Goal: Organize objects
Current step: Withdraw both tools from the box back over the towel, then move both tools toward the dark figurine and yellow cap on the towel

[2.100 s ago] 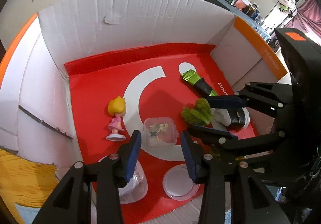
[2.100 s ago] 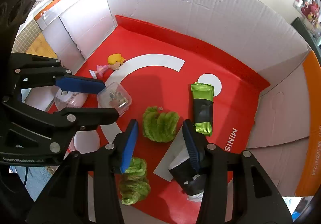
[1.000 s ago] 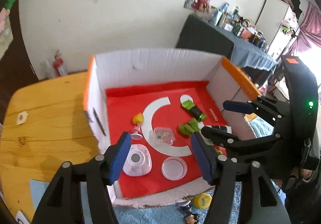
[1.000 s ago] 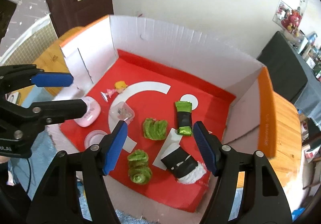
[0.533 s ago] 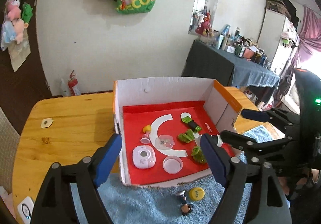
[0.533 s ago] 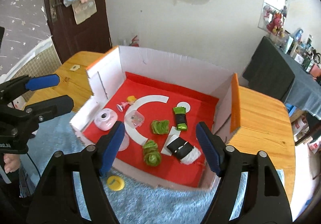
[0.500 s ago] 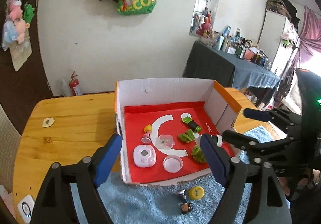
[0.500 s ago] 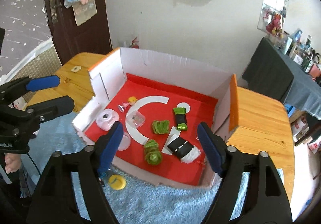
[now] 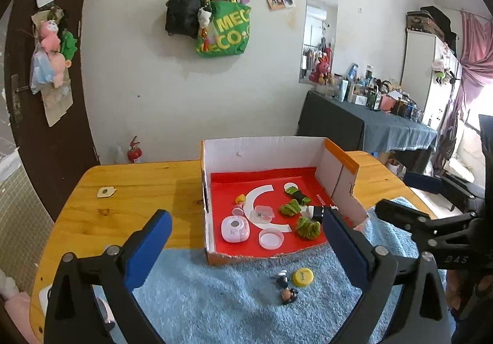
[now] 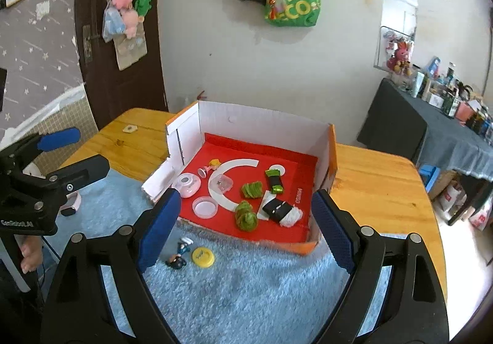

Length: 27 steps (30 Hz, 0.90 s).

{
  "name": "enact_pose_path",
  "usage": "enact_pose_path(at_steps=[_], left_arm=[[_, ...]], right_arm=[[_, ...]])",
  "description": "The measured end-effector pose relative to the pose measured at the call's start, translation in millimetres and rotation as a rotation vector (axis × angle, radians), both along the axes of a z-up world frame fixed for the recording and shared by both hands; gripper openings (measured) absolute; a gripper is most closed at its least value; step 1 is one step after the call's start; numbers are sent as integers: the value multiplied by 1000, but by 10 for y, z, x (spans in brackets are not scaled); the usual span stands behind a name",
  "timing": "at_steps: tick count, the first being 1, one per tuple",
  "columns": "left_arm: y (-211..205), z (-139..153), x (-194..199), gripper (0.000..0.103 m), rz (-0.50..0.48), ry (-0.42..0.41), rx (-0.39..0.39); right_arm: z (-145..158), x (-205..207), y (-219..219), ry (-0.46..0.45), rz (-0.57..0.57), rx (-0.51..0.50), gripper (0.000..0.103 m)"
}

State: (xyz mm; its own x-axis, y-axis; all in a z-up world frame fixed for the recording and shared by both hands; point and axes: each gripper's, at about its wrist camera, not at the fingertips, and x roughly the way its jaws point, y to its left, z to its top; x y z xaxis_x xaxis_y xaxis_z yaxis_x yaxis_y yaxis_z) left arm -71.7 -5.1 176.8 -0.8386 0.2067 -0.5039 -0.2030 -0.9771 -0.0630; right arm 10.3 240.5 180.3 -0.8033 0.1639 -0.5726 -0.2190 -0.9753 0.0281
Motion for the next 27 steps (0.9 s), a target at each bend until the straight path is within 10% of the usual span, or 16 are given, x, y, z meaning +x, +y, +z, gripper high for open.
enact_pose_path(at_steps=[27], left_arm=[[27,-1015,355,103,55,-147,62]], right_arm=[[-856,399,-144,-40,-103,-46,97]])
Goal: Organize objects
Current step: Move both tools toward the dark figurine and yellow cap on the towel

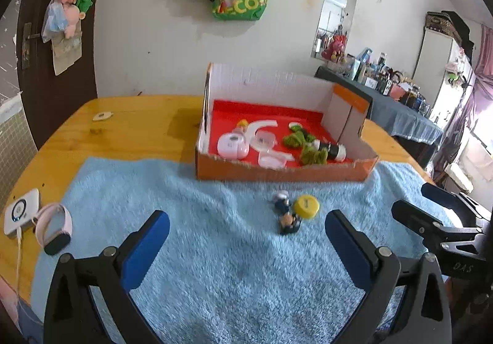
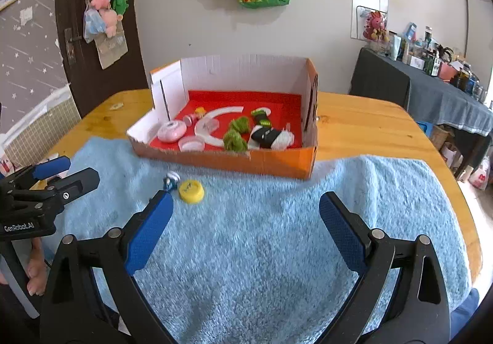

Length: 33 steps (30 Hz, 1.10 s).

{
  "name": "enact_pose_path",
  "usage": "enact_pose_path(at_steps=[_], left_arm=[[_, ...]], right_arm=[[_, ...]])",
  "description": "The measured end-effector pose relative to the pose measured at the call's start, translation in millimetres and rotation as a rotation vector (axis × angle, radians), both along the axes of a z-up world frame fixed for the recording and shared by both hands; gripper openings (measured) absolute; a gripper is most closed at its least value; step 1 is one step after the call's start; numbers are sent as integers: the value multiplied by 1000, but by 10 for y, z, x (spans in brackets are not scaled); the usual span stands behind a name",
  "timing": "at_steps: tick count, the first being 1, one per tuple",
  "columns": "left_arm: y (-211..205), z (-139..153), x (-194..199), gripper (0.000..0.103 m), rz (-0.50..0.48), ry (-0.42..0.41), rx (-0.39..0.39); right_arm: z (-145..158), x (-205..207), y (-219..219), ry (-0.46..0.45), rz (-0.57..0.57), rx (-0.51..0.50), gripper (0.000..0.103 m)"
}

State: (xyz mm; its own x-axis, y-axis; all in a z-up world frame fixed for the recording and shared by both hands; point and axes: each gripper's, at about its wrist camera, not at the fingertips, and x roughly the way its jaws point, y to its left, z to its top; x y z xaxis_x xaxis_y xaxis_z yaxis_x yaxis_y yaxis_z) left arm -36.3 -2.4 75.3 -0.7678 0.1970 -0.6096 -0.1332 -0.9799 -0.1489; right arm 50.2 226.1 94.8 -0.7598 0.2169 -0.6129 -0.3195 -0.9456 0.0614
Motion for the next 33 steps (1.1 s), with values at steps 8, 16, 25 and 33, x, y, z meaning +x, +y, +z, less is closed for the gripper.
enact_pose_path(at_steps=[8,16,25,33], left_arm=[[48,-333,-3,103,7,-83,-10],[49,-447,30,103,4,-107,-20],[67,-466,2,103,-4,-117,-30],[83,-464,-64,103,-12,-126,-41]], right_arm=[[-256,25,13,-51,-12,-29,97],[-399,8,-1,-87,3,-45,97],[-438,-37,-14,-105,21,-52,97],[-479,-124,-12,-126,45,-59,97]])
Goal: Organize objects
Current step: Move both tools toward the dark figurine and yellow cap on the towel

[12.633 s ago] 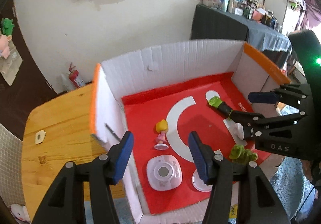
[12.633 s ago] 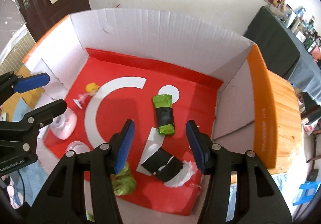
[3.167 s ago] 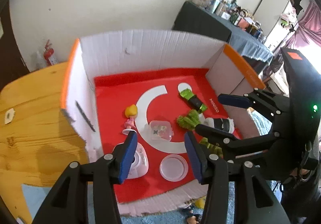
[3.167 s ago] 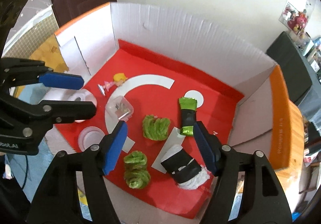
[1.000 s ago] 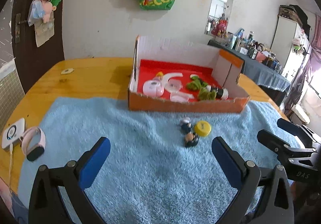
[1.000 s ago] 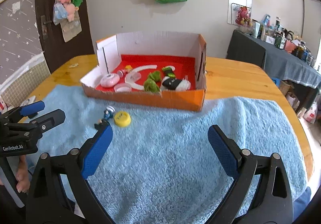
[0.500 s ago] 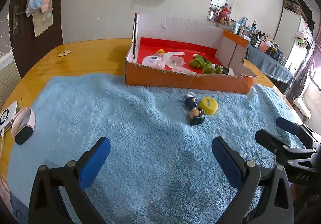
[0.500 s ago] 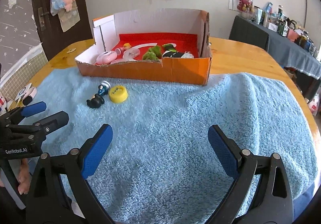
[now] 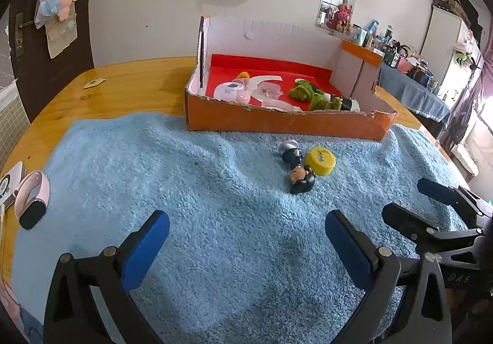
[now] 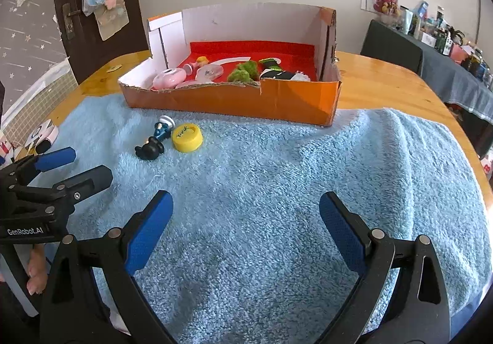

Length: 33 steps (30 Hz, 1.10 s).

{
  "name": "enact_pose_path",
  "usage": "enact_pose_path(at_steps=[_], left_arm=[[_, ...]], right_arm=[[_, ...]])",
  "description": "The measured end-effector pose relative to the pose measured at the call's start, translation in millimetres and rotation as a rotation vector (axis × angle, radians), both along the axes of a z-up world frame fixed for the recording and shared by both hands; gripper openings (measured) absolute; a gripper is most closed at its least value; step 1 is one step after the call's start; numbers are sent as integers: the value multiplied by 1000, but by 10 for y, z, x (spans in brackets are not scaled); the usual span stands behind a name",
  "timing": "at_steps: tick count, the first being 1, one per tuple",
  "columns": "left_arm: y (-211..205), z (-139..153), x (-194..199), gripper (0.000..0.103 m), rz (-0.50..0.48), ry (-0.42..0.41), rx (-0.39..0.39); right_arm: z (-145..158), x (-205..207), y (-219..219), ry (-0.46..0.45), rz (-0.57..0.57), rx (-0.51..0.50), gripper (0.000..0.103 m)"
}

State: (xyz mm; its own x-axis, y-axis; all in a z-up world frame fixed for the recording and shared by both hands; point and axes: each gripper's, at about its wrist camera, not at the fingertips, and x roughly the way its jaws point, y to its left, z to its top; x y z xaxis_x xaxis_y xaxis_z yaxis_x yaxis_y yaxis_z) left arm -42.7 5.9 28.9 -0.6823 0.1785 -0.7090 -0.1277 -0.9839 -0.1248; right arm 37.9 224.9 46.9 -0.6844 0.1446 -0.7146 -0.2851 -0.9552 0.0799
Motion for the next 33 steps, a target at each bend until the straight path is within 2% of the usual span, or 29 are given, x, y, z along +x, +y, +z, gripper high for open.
enact_pose_path(at_steps=[11,17,20,27,31,33], left_arm=[[63,-51,-138,103,-31,-21,-27],[163,-24,-249,102,-89,-23,-59],[201,-6,-330,99,-124,-43,-56],[301,-33,-517,87,-199,-80,-109],[319,-21,-628,82,-248,-113,-89],[317,3,-670,76,-269,-122,-78]], right_arm=[[-70,-134,52,-32,37,-30,97],[-28,-219,139,-39,86,-76,97],[-16,-272,184,-50,117,-93,97],[-21,-438,196,-110,217,-17,97],[-4,-561,136,-141,307,40,97],[13,-612,107,-147,339,68,97]])
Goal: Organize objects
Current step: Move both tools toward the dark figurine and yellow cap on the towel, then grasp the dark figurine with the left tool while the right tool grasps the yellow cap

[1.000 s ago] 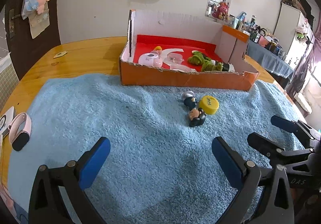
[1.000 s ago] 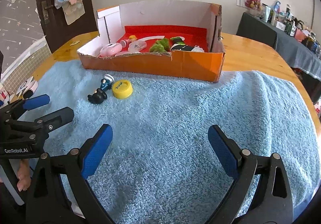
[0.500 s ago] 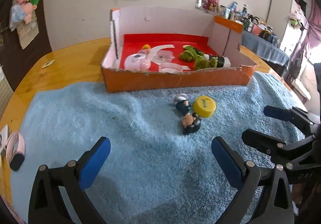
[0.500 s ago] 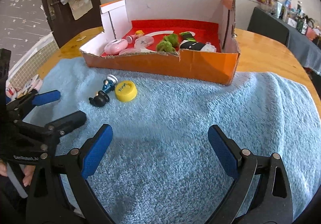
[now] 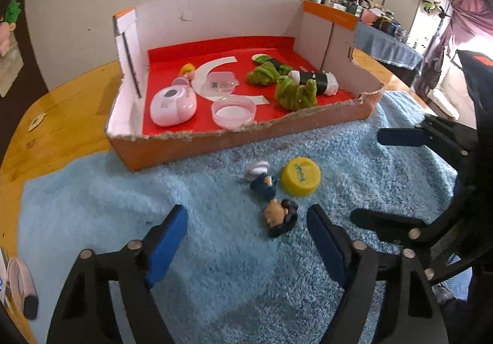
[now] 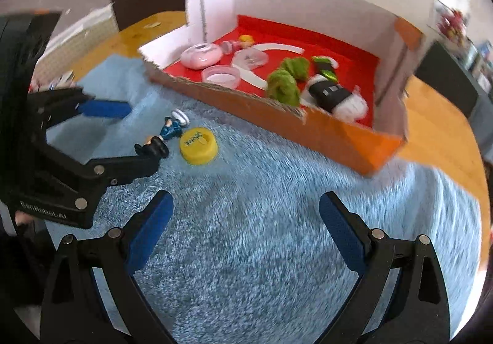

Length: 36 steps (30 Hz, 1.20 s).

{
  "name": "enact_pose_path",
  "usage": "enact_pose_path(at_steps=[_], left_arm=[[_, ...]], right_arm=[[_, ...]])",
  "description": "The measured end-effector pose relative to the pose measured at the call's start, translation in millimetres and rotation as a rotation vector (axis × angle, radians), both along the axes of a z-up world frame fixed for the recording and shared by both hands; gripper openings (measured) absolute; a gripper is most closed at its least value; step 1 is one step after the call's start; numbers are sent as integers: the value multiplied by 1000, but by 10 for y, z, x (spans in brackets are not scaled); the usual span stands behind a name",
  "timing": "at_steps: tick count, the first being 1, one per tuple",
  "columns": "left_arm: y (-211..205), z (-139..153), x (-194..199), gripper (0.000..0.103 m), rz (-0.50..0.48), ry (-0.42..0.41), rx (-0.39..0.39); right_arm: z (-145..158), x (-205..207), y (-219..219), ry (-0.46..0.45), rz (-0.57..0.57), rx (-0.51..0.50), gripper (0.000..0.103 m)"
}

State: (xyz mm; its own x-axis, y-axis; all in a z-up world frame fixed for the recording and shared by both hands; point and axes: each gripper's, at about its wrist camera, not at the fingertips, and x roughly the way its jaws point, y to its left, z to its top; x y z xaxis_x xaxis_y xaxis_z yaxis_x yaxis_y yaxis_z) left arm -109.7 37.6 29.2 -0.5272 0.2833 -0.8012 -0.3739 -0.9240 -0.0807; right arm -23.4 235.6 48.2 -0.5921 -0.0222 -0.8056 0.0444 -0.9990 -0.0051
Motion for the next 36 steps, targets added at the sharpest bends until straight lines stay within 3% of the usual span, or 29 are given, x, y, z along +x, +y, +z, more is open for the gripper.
enact_pose_path(at_steps=[6,9,12,16,23,30,36], left_arm=[[20,28,-109,67,-82,-44,4],[37,7,-142,66,-121,-68,-1],[67,-20,-161,63,-146,-82,-22],[98,-18,-178,59,-168,-80,-43],[71,-2,-227,38,-173,-90,-3],[70,-5,-227,27,-167,-91,29],[65,-3,-196,24,-151,-81,42]], right_arm=[[-2,-198,-65,-30,94,45,95],[-34,-291,-93,-53,139,48,86],[-78,-369,-115,-73,169,53,85],[-99,-438,-155,-86,210,42,72],[-107,-514,-152,-73,256,-9,58],[-116,-510,-178,-44,298,-32,30],[-100,-485,-147,-36,276,-66,29]])
